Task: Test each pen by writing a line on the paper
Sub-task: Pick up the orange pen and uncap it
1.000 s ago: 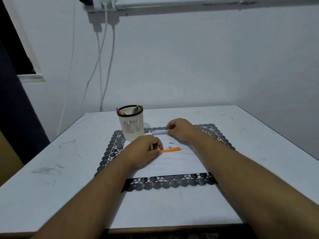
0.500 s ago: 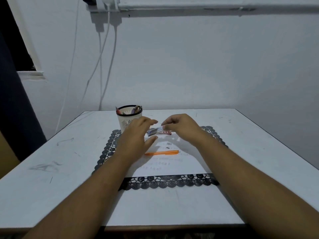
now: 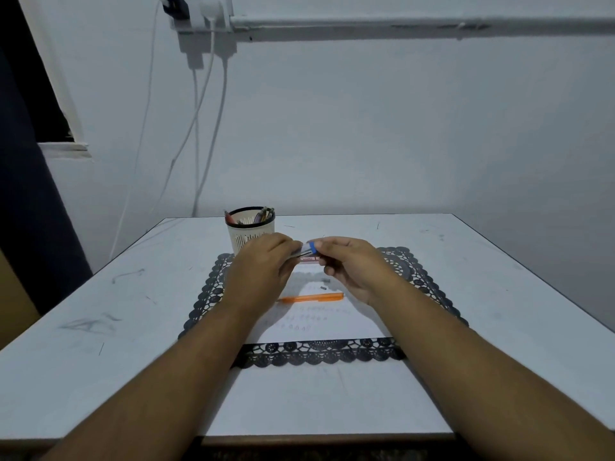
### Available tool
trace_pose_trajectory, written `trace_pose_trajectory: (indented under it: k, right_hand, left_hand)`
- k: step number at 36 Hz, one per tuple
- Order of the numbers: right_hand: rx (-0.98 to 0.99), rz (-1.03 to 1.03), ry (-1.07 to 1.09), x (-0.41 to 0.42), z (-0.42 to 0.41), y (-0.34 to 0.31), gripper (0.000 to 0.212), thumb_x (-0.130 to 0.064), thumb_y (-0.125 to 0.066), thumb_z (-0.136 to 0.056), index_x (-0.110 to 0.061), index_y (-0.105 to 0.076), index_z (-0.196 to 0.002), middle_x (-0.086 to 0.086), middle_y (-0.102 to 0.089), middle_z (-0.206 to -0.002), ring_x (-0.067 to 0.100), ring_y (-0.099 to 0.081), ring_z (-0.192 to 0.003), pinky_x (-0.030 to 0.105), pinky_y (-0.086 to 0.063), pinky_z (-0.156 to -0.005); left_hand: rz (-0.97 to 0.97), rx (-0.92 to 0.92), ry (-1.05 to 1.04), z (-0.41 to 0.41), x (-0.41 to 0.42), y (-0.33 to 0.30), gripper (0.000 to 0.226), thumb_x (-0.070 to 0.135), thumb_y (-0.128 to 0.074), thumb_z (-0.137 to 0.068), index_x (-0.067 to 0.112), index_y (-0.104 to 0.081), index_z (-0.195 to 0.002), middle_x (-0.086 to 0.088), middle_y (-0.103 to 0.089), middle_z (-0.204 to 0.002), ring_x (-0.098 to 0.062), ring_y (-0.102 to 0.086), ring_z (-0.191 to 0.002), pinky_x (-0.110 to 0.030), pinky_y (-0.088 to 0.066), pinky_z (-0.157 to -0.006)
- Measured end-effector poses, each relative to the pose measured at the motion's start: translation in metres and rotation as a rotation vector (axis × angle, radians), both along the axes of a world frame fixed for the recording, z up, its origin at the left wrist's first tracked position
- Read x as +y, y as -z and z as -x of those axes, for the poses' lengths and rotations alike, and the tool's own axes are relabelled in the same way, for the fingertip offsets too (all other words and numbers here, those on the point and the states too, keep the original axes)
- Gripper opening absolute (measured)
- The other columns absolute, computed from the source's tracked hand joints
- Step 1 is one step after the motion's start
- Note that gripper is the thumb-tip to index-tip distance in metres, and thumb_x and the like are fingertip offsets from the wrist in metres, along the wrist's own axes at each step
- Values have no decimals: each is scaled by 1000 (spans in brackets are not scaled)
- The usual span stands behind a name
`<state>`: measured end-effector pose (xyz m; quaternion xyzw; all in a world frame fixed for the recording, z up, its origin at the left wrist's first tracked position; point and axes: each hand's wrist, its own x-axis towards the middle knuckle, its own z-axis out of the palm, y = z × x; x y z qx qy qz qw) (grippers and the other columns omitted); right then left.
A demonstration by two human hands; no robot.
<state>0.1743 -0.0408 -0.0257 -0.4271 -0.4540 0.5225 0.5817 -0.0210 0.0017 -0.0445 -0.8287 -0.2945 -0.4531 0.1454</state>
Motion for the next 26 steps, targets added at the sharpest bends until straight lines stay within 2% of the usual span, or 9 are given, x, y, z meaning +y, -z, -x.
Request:
trace_pose_trajectory:
  k: [3,9,16,21,26]
  right_hand:
    - [38,12,2,1,2,1,11,-5,-71,-96,-1,-79,-100,5,-71,-78,12,-55,-67,23,-44,-60]
    - [58,31,30,4,2,6,9,-8,-74,-93,-6,-82,-90,11,-67,-80,14,-55,-68,23,-46,-58]
    - [85,43,69,5,4,5,9,-12,-76,-94,-3,-79,-94,10,-63,-76,15,-53,-65,23,-45,-57]
    - [67,8,63,3,3,6,9,-12,-77,-93,-4,-80,-92,8,-69,-77,15,-57,-66,24,-47,-59]
    - [-32,9,100,2,1,4,8,-6,-78,-91,-1,-79,-96,12,-77,-87,13,-60,-68,27,-49,-64]
  left_hand:
    - [-31,10,8,1,3,1,19,12,-76,-90,8,-76,-109,-6,-73,-101,-26,-65,-88,-40,-53,-74]
    - [-64,22,12,0,3,4,19,12,-76,-92,9,-75,-110,-6,-73,-101,-27,-65,-88,-42,-49,-75]
    - [-69,25,6,-2,1,1,18,13,-75,-92,10,-75,-110,-5,-73,-101,-28,-65,-89,-42,-48,-74]
    - [-58,1,-21,-2,-1,1,19,13,-75,-92,10,-76,-110,-5,-72,-99,-26,-64,-91,-41,-49,-75]
    - [-40,4,-56,-1,0,0,18,15,-74,-93,12,-76,-110,-3,-71,-98,-26,-63,-90,-42,-49,-75]
